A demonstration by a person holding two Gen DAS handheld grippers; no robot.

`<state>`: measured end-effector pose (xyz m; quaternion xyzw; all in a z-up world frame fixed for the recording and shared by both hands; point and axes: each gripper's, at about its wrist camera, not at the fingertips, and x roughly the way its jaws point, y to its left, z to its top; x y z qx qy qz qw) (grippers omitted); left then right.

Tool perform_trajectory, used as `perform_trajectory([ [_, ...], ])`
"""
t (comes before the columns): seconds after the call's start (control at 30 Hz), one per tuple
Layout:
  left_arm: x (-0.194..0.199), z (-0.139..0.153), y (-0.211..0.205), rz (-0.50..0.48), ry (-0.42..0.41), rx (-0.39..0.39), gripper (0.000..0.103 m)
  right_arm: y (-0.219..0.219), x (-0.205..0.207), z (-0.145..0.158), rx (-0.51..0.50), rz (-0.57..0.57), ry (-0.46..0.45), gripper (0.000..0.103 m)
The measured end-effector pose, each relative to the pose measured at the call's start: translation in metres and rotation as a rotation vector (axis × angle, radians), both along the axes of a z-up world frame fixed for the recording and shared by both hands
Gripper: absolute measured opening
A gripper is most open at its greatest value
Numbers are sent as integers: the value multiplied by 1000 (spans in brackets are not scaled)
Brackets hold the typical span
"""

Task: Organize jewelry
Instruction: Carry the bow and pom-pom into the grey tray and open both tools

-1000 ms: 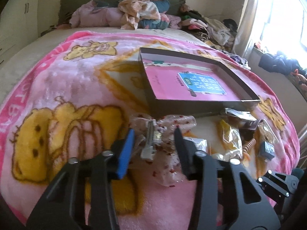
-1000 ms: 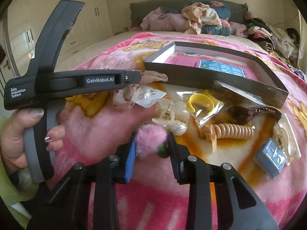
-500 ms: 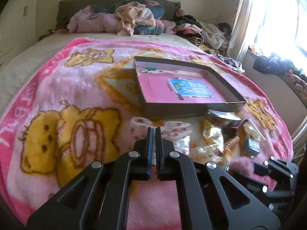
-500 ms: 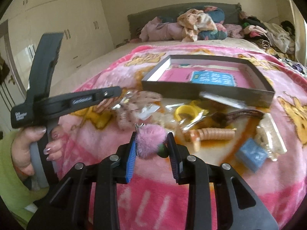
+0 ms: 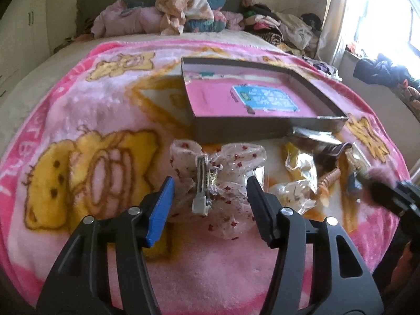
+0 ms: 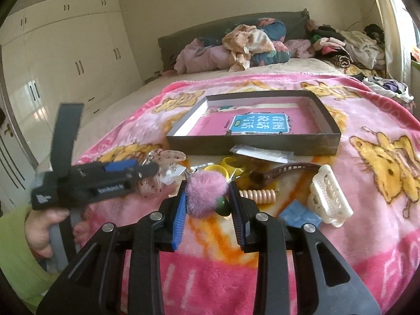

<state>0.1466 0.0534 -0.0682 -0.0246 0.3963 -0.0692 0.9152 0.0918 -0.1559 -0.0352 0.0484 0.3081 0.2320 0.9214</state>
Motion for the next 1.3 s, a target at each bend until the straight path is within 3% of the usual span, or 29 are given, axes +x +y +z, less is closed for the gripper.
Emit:
perform_trajectory([
  [0.07, 1, -5, 2, 5, 13, -4, 45, -2, 3, 2, 5, -5, -1, 30],
  [0.1, 1, -7, 3, 4, 19, -14, 36, -4, 3, 3, 8, -8, -2, 30],
  [0.13, 1, -7, 4, 5, 23, -10, 19, -4, 4, 3, 9, -9, -3, 30],
  [0.23, -2, -2, 8, 8, 25, -34, 14, -8, 8, 6, 16, -13, -6, 29],
  [0.43, -8, 32, 3, -15, -49, -61, 14, -18, 19, 13, 27, -35, -24, 29],
  [0.7, 21, 56, -31, -65, -109, -37, 14, -35, 41, 23, 6, -76, -40, 30],
  [1.0, 61, 60, -68, -106, -123, -35, 14, -56, 84, 38, -31, -118, -71, 30],
  [1.3, 92, 45, -90, -129, -89, -15, 15, -68, 128, 34, -77, -145, -54, 30],
])
